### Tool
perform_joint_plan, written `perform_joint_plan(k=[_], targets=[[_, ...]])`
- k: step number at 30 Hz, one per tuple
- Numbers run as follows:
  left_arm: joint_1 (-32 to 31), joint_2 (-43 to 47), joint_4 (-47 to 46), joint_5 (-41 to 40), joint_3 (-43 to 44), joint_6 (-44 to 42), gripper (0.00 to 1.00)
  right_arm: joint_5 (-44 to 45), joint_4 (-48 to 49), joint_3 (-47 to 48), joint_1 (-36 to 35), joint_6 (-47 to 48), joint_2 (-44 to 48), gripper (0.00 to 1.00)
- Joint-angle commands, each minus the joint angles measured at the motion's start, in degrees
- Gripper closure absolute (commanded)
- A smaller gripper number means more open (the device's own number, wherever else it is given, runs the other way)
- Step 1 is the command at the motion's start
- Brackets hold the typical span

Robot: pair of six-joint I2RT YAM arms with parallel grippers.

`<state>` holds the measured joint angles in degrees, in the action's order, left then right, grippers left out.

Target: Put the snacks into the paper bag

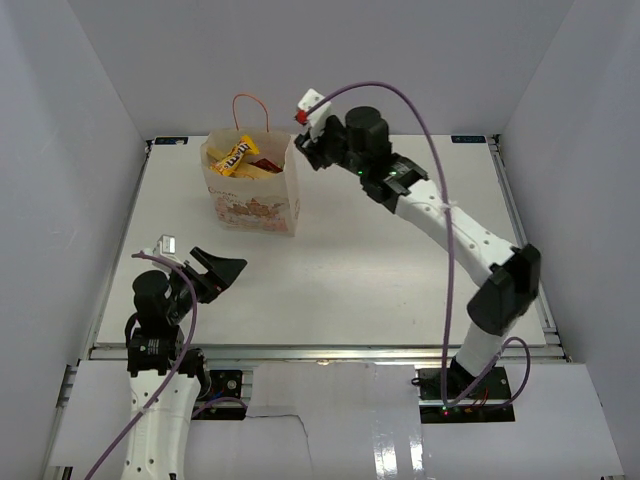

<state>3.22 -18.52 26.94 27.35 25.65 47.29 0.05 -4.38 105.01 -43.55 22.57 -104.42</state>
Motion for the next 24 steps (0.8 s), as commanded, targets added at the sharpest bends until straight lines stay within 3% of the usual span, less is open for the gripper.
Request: perform_joint_plan(k=[1, 5, 7, 9, 10, 14, 18, 24], targets=[[0.20, 0.77, -0.57, 1.12, 2.21, -1.14, 0.03, -10.49, -6.76, -9.59, 5.30, -1.22, 12.53, 0.47], [0.20, -0.54, -1.45, 2.35, 2.13, -1.67, 0.03, -15.51, -12.30, -24.10, 15.83, -0.51, 22.23, 0.44], [0.20, -1.07, -2.24, 2.79, 1.60, -1.76, 0.02, -17.19, -17.11, -28.61, 24.71, 0.10, 25.04, 0.41], [0.20, -1.86, -3.46, 3.58, 1.16, -1.59, 0.02, -18.42, -22.31, -33.19, 33.91, 2.73, 24.97, 0.34], [0.20, -2.21, -3.91, 3.84, 0.90, -1.50, 0.03, -18.77, -26.95, -34.42, 36.84, 5.62, 24.10, 0.26], [0.20, -3.80, -5.75, 5.34, -0.16, -0.80, 0.02, -15.73, -31.48, -40.92, 53.70, 7.59, 21.37, 0.25], [0.20, -4.85, -6.81, 6.31, -1.12, 0.08, 0.02, -5.53, -30.25, -42.34, 59.45, 0.57, 18.21, 0.38], [0.20, -5.56, -8.48, 6.92, -2.27, 1.84, 0.02, 12.23, -22.70, -45.51, 59.46, -13.32, 15.83, 0.38]])
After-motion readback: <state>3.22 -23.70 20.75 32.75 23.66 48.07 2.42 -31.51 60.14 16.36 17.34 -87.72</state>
